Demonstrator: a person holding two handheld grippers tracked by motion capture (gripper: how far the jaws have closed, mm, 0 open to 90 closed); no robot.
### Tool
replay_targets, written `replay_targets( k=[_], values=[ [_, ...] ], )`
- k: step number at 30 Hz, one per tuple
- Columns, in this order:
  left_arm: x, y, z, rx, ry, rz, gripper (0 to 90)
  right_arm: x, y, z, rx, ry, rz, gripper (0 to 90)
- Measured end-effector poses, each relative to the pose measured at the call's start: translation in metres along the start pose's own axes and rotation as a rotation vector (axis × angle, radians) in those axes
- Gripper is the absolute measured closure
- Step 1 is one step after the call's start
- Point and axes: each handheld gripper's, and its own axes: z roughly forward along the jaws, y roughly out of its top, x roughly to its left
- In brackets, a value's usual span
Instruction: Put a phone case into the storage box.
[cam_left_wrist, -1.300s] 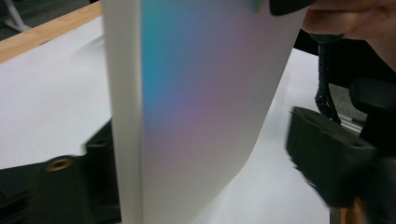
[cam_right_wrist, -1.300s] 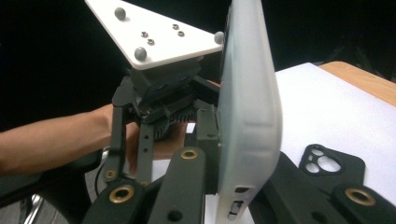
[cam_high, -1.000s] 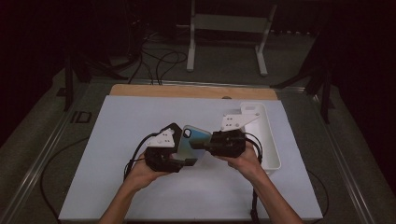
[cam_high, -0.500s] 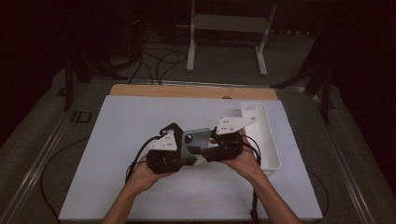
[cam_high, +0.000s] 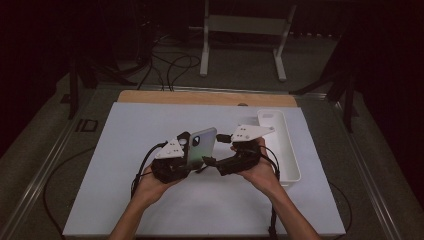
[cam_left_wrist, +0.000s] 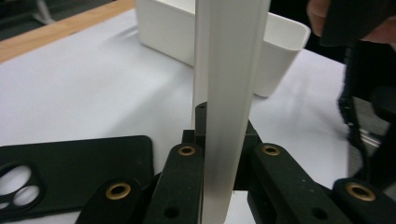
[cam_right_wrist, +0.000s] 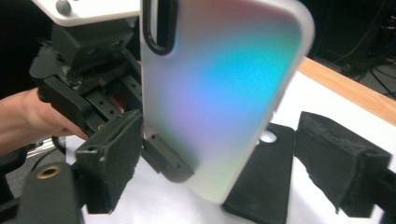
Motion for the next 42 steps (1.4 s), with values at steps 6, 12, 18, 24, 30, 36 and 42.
replay_targets(
  k=[6, 12, 18, 24, 30, 36, 42],
  values=[
    [-0.001, 0.0, 0.001, 0.001, 0.057, -0.014, 86.1, -0.002, -0.003, 0.0, 0.005, -0.021, 0.018, 13.0],
    [-0.001, -0.001, 0.0, 0.005, 0.102, -0.028, 86.1, -0.001, -0.004, 0.001, -0.005, -0.061, 0.029, 10.3],
    [-0.001, -0.003, 0.002, 0.009, 0.143, -0.044, 86.1, -0.001, -0.005, 0.002, -0.033, -0.089, 0.066, 10.0],
    [-0.002, -0.005, 0.001, -0.008, 0.183, -0.059, 86.1, -0.003, -0.005, 0.003, -0.056, -0.112, 0.107, 10.0],
    [-0.003, -0.009, 0.004, -0.009, 0.207, -0.07, 86.1, -0.002, -0.002, 0.004, -0.073, -0.12, 0.139, 10.1],
    [-0.005, -0.01, 0.009, -0.008, 0.219, -0.072, 86.1, 0.004, 0.005, 0.01, -0.077, -0.135, 0.153, 10.1],
    [-0.01, -0.01, 0.013, -0.006, 0.222, -0.063, 86.1, 0.009, 0.012, 0.018, -0.1, -0.14, 0.173, 10.2]
  ],
)
